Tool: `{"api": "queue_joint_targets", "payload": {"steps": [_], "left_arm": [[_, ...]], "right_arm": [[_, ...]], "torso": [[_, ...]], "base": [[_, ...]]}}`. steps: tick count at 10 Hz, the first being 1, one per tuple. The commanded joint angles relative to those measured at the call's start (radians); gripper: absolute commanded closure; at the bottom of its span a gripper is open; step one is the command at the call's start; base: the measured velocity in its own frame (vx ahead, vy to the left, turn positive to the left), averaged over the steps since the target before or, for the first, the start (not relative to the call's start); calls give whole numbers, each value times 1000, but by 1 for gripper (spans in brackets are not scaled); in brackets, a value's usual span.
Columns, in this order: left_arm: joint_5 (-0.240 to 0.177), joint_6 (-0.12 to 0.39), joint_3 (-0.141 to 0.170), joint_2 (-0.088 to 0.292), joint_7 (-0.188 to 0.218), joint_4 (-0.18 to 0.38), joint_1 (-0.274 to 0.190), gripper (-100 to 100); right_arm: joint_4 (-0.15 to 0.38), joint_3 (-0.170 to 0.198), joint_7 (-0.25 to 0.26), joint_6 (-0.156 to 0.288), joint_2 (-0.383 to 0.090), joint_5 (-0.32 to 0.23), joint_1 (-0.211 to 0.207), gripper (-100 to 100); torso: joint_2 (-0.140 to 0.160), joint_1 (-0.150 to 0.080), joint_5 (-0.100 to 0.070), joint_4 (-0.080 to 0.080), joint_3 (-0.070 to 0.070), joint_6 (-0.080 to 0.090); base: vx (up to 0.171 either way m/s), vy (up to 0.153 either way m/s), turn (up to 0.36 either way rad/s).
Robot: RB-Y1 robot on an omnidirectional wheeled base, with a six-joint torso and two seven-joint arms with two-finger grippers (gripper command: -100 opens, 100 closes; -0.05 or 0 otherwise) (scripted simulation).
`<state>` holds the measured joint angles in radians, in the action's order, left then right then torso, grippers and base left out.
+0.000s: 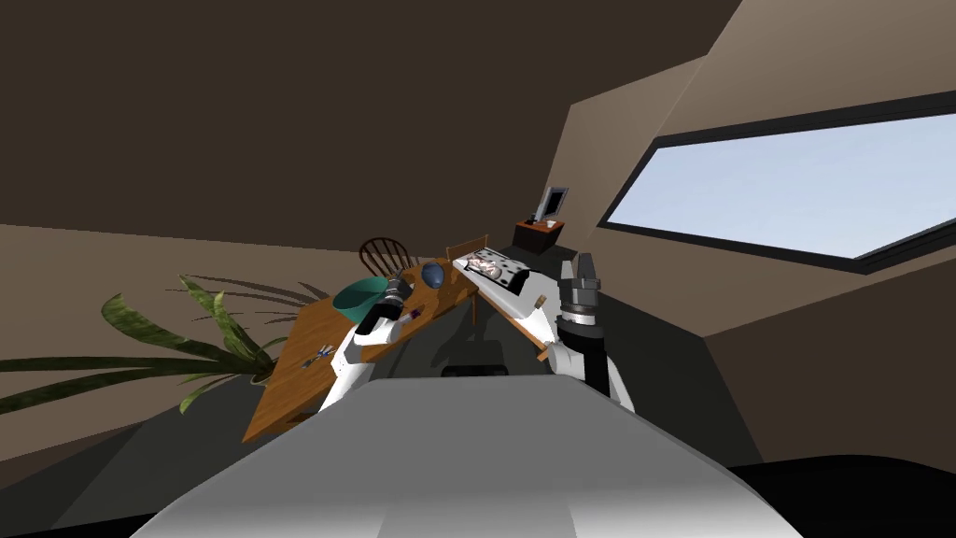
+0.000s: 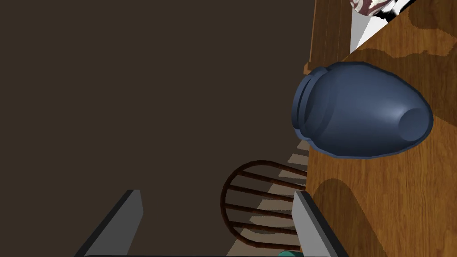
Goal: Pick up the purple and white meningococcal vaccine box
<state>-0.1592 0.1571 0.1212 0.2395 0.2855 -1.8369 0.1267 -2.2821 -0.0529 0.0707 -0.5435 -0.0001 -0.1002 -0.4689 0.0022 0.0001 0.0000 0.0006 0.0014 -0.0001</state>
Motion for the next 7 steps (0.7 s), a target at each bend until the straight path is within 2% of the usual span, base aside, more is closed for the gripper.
{"api": "queue_joint_targets", "payload": {"steps": [1, 2, 3, 4, 5, 6, 7], "left_arm": [[-9, 32, 4, 7, 11, 25, -10, -100], [-21, 74, 14, 15, 28, 63, -36, -100], [-21, 85, 14, 15, 28, 63, -36, -100], [-33, 129, 24, 23, 43, 102, -61, -100], [-33, 139, 24, 23, 43, 102, -61, -100], [-44, 175, 34, 30, 58, 144, -86, -100], [-44, 192, 34, 30, 58, 144, -86, -100]], "right_arm": [[0, 0, 0, 0, 0, 0, 0, 0], [0, 0, 0, 0, 0, 0, 0, 0], [0, 0, 0, 0, 0, 0, 0, 0], [0, 0, 0, 0, 0, 0, 0, 0], [0, 0, 0, 0, 0, 0, 0, 0], [0, 0, 0, 0, 0, 0, 0, 0], [0, 0, 0, 0, 0, 0, 0, 0]], "torso": [[0, 0, 0, 0, 0, 0], [0, 0, 0, 0, 0, 0], [0, 0, 0, 0, 0, 0], [-1, 0, 0, 0, 0, 0], [-1, 1, 0, 0, -1, 0], [-1, 1, 0, 0, -1, 0], [-1, 1, 0, 0, -1, 0]], "base": [[-29, 0, -40], [-31, -2, -87], [-26, -1, -37], [-23, 2, -56], [-19, 6, -43], [-21, 9, -92], [-17, 6, -42]]}}
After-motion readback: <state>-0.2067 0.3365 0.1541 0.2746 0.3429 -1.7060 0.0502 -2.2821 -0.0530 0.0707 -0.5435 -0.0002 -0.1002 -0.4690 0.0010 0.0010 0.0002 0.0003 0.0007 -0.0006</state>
